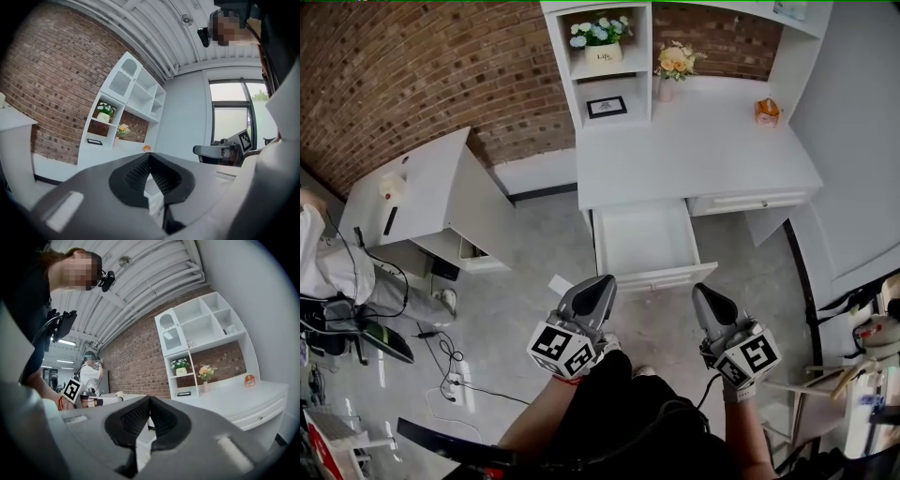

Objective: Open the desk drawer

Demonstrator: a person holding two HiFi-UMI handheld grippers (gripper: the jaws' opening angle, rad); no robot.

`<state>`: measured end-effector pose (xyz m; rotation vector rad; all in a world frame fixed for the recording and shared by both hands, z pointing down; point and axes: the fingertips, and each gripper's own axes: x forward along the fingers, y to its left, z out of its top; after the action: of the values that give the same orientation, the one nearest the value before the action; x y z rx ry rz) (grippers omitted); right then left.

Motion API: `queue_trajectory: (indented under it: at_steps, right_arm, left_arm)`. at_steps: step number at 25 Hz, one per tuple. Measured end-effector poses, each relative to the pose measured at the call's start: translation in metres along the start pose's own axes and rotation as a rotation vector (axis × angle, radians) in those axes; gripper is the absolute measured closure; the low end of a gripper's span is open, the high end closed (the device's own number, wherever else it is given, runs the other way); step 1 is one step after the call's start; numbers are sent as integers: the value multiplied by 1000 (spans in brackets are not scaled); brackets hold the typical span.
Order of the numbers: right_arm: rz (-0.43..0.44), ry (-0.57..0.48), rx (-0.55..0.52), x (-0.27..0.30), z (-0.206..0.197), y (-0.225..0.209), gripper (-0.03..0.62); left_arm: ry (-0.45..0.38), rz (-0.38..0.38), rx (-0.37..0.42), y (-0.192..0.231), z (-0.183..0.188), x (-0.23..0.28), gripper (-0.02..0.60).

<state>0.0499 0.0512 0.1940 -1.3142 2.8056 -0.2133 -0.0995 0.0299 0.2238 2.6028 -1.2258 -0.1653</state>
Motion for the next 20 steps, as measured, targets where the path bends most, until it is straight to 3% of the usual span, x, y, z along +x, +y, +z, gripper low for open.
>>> queue_trajectory:
  at_steps: [20]
  right_arm:
    - [-3, 41, 2, -22, -5, -4, 591]
  left_arm:
    - [-18, 29, 8, -1, 10, -8, 580]
